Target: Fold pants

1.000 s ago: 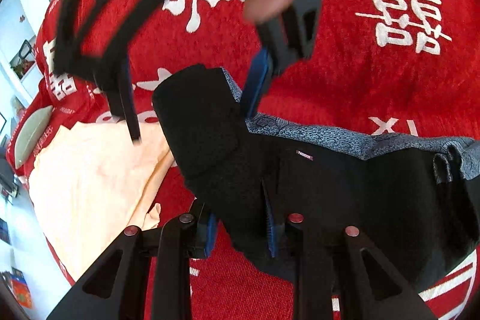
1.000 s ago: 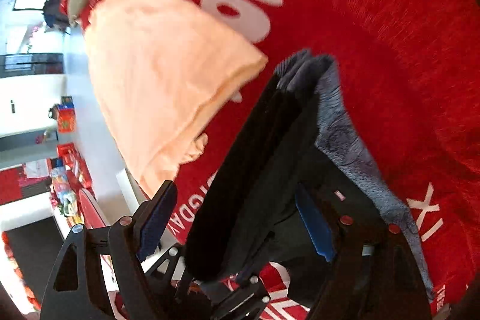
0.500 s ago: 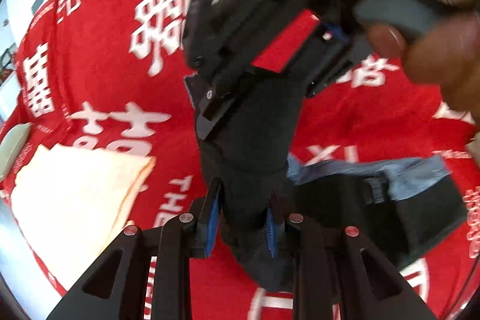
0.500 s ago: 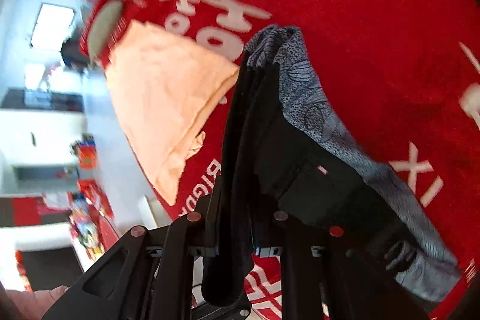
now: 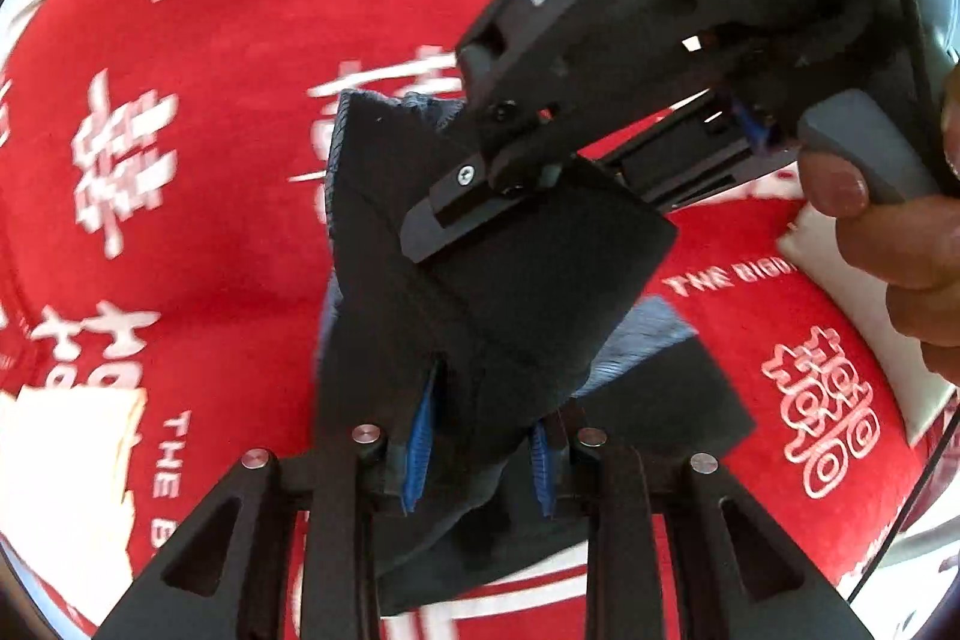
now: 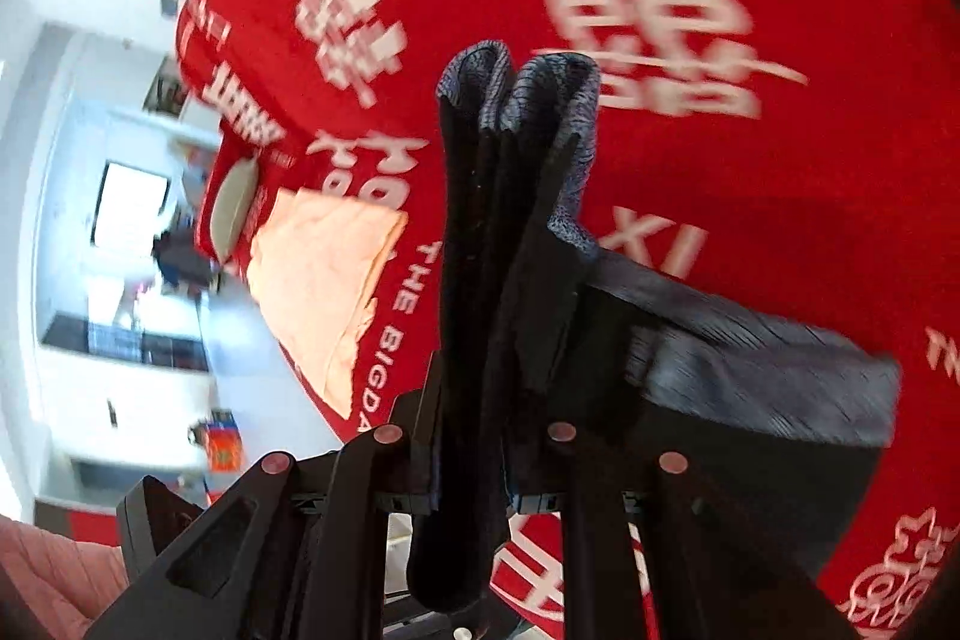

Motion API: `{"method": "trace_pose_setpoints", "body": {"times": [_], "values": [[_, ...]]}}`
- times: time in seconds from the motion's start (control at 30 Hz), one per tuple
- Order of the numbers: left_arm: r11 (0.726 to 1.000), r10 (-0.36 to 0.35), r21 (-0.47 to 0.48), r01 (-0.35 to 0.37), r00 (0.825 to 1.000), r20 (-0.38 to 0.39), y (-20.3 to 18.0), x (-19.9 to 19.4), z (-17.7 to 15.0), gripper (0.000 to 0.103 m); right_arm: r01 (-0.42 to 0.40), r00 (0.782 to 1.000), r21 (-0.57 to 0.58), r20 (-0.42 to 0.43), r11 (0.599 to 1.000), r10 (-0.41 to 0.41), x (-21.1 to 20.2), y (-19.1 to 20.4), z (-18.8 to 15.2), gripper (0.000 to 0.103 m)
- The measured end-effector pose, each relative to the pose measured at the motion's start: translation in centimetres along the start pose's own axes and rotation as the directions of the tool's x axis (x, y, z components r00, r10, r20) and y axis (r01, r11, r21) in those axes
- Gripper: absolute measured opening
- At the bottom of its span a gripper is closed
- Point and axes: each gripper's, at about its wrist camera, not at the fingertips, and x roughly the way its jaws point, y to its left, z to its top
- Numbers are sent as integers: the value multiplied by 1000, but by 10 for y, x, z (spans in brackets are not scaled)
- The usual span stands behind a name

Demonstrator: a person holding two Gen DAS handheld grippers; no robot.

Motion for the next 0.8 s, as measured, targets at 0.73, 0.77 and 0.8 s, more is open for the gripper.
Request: {"method": "trace_pose_setpoints", "body": {"times": [0.73,0.77,0.8], "values": [[968,-54,221,115,962,-266,-135,77,-48,51,30,997,325,62,945,-53,-8,-200,-105,18],[971,-58,207,117,961,-269,-131,73,-47,56,36,996,327,63,945,-59,-8,-200,-105,19],[971,-73,198,130,960,-270,-127,68,-46,56,41,996,328,63,944,-65,-9,-199,-104,20]]}}
